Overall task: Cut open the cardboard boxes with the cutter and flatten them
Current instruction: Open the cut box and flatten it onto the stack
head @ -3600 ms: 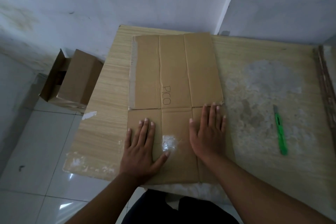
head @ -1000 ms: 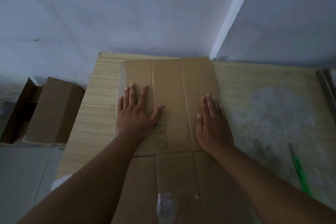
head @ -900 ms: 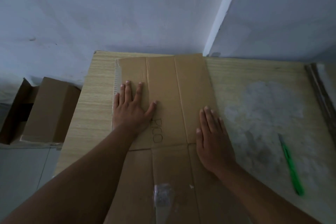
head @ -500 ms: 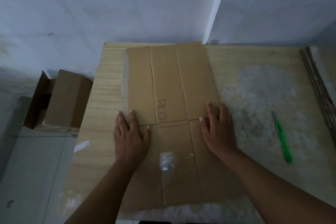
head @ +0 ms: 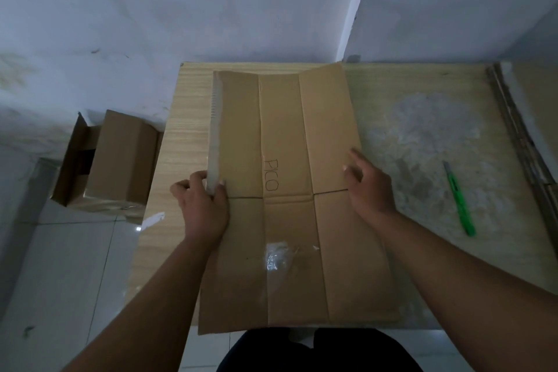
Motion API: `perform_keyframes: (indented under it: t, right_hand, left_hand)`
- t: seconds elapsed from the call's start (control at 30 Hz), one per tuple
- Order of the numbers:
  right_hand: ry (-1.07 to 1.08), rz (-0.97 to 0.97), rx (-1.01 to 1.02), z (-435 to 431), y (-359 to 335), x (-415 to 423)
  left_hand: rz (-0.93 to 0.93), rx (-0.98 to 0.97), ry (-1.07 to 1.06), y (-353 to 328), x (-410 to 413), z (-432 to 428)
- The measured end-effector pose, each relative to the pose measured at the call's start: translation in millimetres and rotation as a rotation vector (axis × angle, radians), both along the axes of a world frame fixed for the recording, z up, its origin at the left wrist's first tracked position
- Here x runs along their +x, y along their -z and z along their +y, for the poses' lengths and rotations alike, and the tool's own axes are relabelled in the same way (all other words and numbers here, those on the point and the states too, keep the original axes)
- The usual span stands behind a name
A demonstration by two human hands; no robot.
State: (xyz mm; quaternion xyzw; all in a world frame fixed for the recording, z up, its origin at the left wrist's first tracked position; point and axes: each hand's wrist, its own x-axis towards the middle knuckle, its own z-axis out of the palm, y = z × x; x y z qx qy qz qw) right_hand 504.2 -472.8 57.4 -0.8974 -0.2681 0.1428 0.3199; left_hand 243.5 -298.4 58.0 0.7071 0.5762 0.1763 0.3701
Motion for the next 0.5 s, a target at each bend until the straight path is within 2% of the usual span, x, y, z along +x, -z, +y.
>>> perform_keyframes:
  t: [0.13,0.27,0.5]
  right_hand:
    - [0.031,0.021,0.136,-3.5,-12.4,-0.3]
    - [0.111,-0.017,0.230,-20.9,-36.2,10.5]
    - [0.223,-0.127,0.296,-91.5,-68.6,78.8]
  left_hand:
    - [-0.048,-0.052,0.045,-11.7,4.5,4.8]
    - [-0.079,0.040,0.126,-23.5,22.6,2.8]
    - [-0.192,0.088,0.277,-54.4,112.9,-36.7]
